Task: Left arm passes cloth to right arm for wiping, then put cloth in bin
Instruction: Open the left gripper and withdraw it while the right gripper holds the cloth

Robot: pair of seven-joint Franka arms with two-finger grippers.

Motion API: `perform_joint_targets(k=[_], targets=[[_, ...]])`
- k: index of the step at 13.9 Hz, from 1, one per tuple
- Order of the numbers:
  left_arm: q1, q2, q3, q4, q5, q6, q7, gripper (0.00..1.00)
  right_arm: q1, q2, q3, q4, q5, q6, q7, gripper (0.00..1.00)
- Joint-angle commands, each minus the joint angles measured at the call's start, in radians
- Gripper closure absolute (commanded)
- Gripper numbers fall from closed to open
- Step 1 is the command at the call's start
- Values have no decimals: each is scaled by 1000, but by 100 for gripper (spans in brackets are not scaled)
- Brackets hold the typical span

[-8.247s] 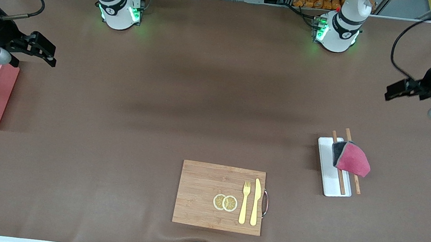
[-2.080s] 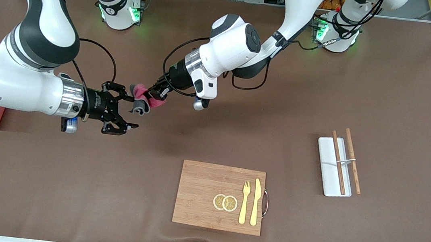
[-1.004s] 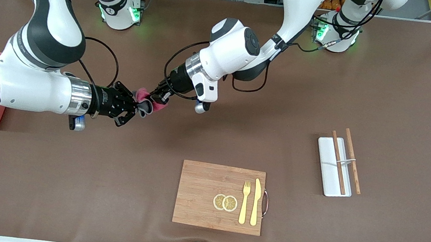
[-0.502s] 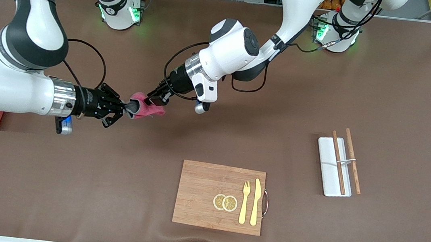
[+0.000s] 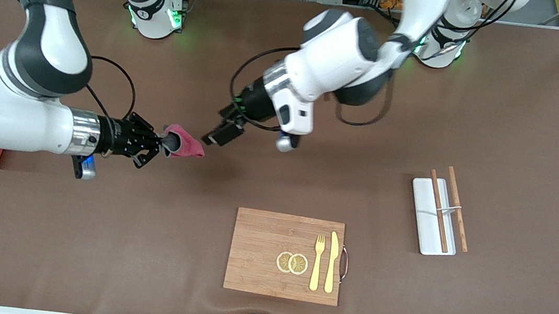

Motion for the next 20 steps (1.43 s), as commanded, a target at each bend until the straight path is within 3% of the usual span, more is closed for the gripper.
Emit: perform_joint_targets(k=[1,7,10,13,18,20], targets=[[65,-109,10,-40,128,-213,-10,0,18,80,6,12,-27,68,-48,100],[281,-207,11,-42,223,-650,268,0,23,175,1,-140,-146,361,-225,100],[403,-221,10,-45,298,-811,492,0,-81,175,-25,-187,-174,358,-464,100],[469,-227,5,-88,433,-856,632,0,-259,175,-28,-197,-197,298,-785,100],[618,-315,-1,-154,449,-873,836,0,-453,171,-36,-169,-419,293,-1065,100],[653,-336,4,-152,450,-904,922,0,-491,164,-39,-104,-511,263,-1125,100]])
